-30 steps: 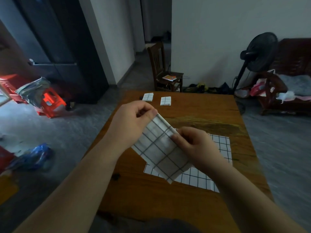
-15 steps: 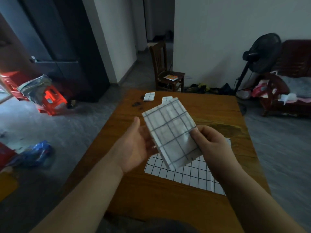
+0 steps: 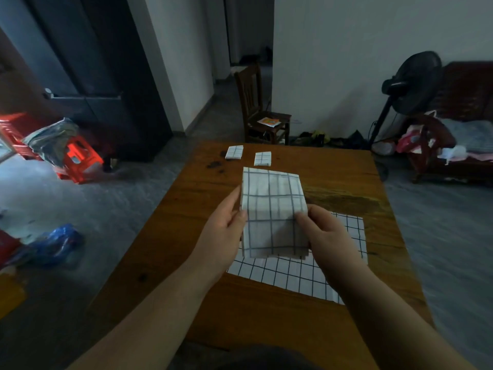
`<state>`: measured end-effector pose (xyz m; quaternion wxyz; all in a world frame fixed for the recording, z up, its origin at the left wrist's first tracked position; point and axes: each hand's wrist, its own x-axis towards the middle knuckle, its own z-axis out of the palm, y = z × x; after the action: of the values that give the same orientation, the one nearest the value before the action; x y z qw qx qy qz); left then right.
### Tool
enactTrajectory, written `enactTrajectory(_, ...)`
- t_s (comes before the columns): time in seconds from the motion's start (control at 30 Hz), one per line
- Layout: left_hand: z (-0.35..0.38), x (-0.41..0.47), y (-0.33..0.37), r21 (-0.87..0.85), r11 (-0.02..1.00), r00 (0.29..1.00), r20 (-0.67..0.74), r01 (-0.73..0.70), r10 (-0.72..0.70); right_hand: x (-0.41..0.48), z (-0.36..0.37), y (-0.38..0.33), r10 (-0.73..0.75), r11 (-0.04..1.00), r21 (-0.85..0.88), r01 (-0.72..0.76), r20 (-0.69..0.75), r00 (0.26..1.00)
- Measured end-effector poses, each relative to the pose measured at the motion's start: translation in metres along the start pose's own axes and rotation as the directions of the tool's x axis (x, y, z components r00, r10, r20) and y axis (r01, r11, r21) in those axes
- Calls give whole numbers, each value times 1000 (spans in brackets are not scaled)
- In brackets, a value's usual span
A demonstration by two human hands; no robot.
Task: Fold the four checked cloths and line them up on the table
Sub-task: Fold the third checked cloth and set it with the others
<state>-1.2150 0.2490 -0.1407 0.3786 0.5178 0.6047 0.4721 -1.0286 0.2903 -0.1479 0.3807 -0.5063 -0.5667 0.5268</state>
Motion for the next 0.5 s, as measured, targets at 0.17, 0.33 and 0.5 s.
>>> enactTrajectory(0.17,0,0,-3,-54,998,998,-54,-24,22,4,-1,4,-22,997,75,28,-83,996)
enactTrajectory(0.33,-6,2,-6,73,997,996,-86,-28,34,7,-3,7,-94,995,21,96,-78,993)
enactTrajectory(0.5,-13,-2,-11,172,985,1000,-24,2,2,10,5,9,-9,1000,23,8,36,999)
